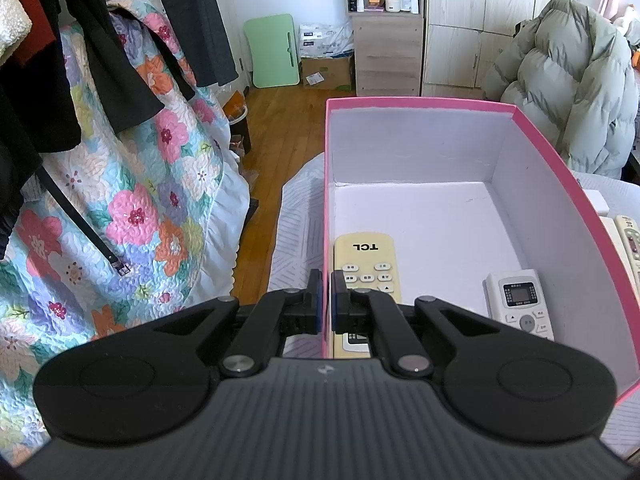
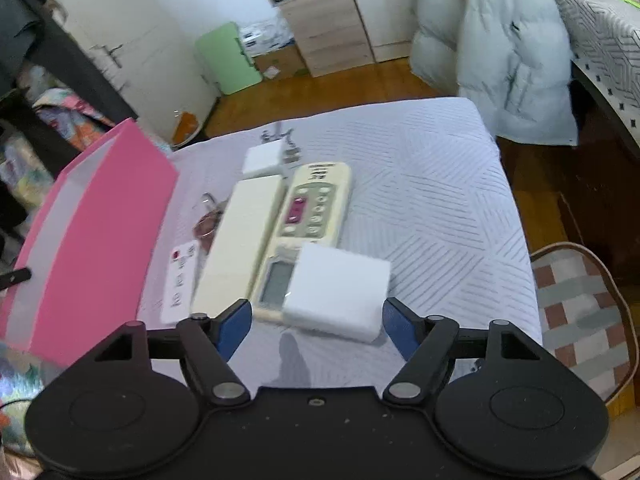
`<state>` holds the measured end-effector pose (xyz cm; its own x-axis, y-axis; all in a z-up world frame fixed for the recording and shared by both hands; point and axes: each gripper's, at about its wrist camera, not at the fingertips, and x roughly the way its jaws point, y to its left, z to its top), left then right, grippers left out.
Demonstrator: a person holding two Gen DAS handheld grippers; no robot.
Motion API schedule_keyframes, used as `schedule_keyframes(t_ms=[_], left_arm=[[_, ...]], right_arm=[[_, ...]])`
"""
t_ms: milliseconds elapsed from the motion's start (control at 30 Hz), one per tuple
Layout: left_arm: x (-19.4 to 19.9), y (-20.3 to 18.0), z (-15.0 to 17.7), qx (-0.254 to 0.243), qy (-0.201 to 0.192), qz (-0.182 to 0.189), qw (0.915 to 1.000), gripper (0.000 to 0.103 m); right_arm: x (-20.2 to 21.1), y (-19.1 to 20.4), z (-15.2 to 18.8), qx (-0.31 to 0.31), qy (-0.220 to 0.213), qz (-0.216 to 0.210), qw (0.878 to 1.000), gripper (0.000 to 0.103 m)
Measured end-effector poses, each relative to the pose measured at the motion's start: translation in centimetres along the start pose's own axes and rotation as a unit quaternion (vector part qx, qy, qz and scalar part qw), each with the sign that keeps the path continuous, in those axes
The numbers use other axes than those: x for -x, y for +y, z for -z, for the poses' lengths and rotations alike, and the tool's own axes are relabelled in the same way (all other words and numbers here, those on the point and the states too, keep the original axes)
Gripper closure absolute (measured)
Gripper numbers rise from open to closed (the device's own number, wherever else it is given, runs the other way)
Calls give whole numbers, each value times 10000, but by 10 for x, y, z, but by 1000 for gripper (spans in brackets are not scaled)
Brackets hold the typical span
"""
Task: Organize rigid objects
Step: 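Grasp the white square charger on the table with the right tool, then carry the white charger into the pink box with the right tool and release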
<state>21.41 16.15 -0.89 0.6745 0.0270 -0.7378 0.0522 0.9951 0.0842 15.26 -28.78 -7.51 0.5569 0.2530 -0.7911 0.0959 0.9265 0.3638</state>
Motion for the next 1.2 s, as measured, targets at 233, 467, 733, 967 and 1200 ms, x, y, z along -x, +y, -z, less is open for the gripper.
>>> schedule_keyframes(t_ms=[233, 467, 733, 967, 1200], left_arm=[[0, 0, 0, 0, 9, 2, 10000, 100], [-1, -1, 1, -16, 15, 27, 10000, 100], [-5, 8, 7, 263, -3, 168, 9995, 101], [-3, 3, 6, 46, -37, 20, 10000, 100], [-1, -9, 7, -249, -137, -230, 9993, 99]], right_arm=[[-15, -12, -2, -280, 61, -8, 9996, 31], [-5, -20, -8, -399, -225, 67, 9989, 40], [8, 6, -7, 182, -305, 1, 9994, 40], [35, 38, -13, 545, -615, -825, 9932, 40], [46, 103, -27, 1352, -650, -1566, 9762, 40]])
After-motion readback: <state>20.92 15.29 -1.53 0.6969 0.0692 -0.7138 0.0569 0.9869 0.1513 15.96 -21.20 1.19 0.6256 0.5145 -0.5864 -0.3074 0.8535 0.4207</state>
